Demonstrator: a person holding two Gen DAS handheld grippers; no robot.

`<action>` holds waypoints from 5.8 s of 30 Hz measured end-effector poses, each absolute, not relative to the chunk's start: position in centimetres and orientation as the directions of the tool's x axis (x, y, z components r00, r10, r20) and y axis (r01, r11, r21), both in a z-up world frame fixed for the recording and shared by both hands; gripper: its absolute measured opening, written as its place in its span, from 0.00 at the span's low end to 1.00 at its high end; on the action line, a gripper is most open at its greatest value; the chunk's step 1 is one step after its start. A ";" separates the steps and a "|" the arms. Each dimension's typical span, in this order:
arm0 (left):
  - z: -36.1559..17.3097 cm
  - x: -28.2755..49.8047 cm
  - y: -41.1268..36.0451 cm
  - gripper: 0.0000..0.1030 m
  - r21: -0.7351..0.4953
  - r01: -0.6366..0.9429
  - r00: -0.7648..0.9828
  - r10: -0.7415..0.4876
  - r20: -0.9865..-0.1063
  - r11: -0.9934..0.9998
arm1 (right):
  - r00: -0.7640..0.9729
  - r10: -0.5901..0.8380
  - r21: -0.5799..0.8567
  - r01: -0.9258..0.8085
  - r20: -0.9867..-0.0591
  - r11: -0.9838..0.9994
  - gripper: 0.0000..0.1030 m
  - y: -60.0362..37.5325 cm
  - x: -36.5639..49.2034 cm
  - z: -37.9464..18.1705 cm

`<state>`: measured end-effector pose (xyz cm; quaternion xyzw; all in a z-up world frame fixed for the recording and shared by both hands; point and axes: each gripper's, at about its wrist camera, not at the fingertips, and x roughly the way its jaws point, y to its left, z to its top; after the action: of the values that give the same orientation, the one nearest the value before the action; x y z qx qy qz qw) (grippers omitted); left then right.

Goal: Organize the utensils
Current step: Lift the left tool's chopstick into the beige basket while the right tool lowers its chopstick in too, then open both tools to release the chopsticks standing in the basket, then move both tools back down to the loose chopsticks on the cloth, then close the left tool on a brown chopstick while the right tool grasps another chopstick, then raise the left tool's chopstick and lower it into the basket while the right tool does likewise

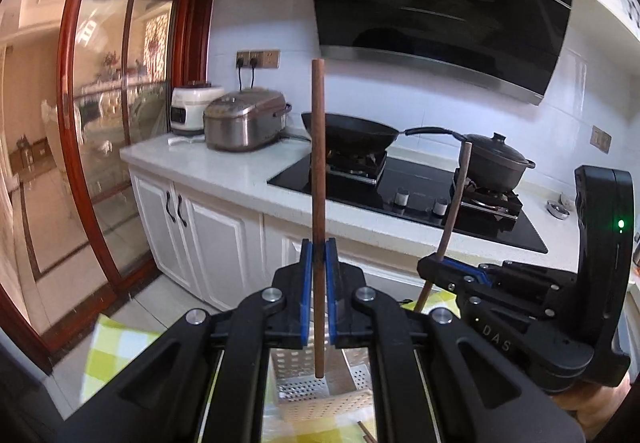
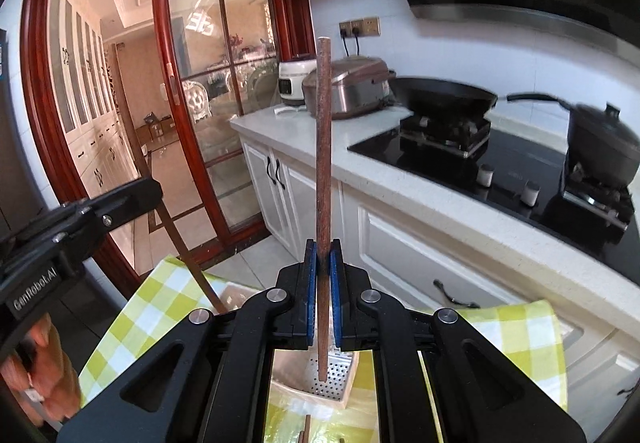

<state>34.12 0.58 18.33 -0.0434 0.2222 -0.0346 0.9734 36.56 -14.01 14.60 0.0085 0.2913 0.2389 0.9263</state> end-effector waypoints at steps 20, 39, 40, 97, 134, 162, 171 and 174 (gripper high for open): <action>9.9 36.6 2.3 0.06 -0.176 0.023 0.814 -0.121 -0.569 0.984 | 0.605 0.397 0.135 -0.432 -0.690 0.892 0.07 -13.0 37.8 9.0; 8.6 37.9 2.7 0.32 -0.155 0.001 0.756 -0.102 -0.647 0.988 | 0.571 0.393 0.130 -0.445 -0.721 0.886 0.09 -12.7 38.5 8.3; 8.7 37.7 2.8 0.35 -0.153 0.001 0.760 -0.101 -0.642 0.988 | 0.583 0.387 0.122 -0.441 -0.714 0.889 0.11 -12.9 38.4 8.5; -7.0 22.2 -0.4 0.07 0.046 0.101 0.613 -0.026 -0.789 0.994 | 0.536 0.298 0.048 -0.431 -0.790 0.901 0.15 -19.6 23.2 -5.8; 5.5 14.7 3.9 0.06 -0.037 0.027 0.816 -0.043 -0.576 0.999 | 0.678 0.394 0.095 -0.434 -0.620 0.896 0.08 -21.8 18.5 4.0; 8.5 14.7 3.8 0.06 -0.089 0.057 0.850 -0.095 -0.517 0.994 | 0.712 0.392 0.081 -0.429 -0.582 0.900 0.08 -21.7 18.3 6.6; 12.3 17.6 3.1 0.06 -0.078 0.103 0.861 -0.128 -0.493 0.992 | 0.718 0.403 0.084 -0.437 -0.567 0.896 0.07 -21.2 20.9 9.5; 14.0 19.0 2.7 0.06 -0.070 0.115 0.866 -0.135 -0.482 0.991 | 0.722 0.406 0.079 -0.441 -0.561 0.894 0.07 -20.9 21.8 10.6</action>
<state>18.96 2.68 14.00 -0.0194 0.2511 -0.0646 0.9656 21.76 -20.92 10.61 -0.0302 0.2949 0.2283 0.9274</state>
